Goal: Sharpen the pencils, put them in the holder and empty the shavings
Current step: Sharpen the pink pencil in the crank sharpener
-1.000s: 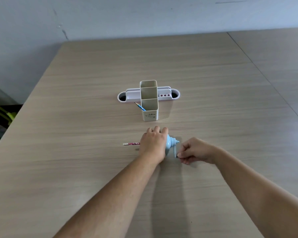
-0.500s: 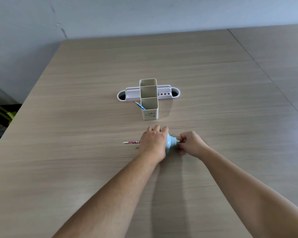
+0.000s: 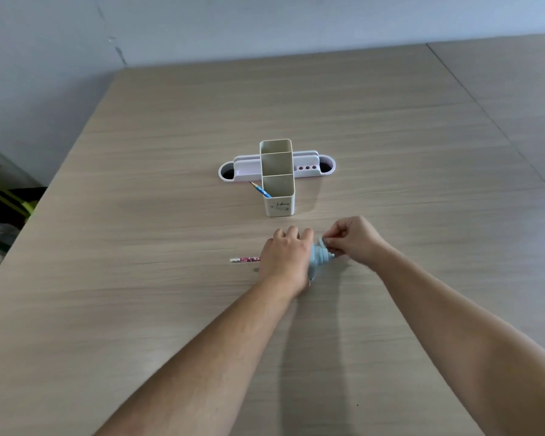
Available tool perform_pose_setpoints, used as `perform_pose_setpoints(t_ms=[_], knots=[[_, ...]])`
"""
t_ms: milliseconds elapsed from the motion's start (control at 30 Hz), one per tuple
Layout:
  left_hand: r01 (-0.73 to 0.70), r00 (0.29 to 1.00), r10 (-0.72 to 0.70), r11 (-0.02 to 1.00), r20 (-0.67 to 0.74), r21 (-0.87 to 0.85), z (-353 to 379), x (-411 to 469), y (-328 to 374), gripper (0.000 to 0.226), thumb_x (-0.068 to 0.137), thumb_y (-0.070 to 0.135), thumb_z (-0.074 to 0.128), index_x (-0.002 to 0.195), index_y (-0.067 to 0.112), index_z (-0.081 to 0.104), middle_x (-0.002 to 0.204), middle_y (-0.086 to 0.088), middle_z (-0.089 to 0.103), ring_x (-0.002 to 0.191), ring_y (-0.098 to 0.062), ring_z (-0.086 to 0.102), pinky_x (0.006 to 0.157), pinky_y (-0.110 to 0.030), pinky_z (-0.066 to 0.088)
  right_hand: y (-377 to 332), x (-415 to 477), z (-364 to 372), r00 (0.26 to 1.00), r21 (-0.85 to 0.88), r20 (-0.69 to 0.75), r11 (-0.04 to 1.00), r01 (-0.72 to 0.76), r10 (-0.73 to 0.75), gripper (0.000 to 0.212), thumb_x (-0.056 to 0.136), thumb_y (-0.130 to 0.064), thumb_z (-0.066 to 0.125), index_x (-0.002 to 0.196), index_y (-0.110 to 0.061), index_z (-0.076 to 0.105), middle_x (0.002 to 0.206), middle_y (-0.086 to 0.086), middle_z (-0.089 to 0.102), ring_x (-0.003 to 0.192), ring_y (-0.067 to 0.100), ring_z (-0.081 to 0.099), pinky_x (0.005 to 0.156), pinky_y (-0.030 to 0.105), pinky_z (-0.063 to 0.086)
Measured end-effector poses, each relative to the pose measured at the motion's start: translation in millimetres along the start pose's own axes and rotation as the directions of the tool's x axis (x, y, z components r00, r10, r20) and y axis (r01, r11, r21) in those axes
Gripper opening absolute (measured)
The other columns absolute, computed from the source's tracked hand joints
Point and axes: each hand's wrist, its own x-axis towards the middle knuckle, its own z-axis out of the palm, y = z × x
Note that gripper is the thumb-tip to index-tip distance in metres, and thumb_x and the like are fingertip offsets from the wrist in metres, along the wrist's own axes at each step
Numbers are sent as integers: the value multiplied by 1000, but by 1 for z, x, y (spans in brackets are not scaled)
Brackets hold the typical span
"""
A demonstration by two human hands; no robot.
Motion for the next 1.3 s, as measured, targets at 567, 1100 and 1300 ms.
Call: perform_pose_setpoints(t_ms=[567, 1100, 1300], knots=[[35, 999, -35, 999, 2, -11, -1, -1, 3, 60, 65, 13, 77, 115, 17, 44, 116, -7, 54, 104, -30, 51, 78, -36, 45, 15, -28, -2, 950, -218, 263, 970, -109, 166, 17, 79, 8, 61, 67, -4, 59, 59, 14, 59, 45, 17, 56, 50, 26, 51], [-2, 1000, 2, 1000, -8, -9, 0, -1, 0, 60, 65, 17, 76, 116, 17, 44, 113, -7, 53, 102, -31, 52, 74, -35, 45, -2, -32, -30, 896, 108, 432, 980, -166, 104, 14, 81, 4, 63, 70, -4, 64, 53, 4, 65, 44, 8, 59, 45, 18, 51], [11, 1000, -11, 1000, -7, -7, 0, -1, 1, 61, 64, 18, 80, 114, 19, 44, 115, -6, 54, 104, -29, 51, 76, -36, 46, -3, 1, 5, 995, 54, -41, 995, -88, 90, 14, 82, 5, 63, 69, -2, 62, 69, 14, 59, 58, 22, 55, 65, 36, 56]])
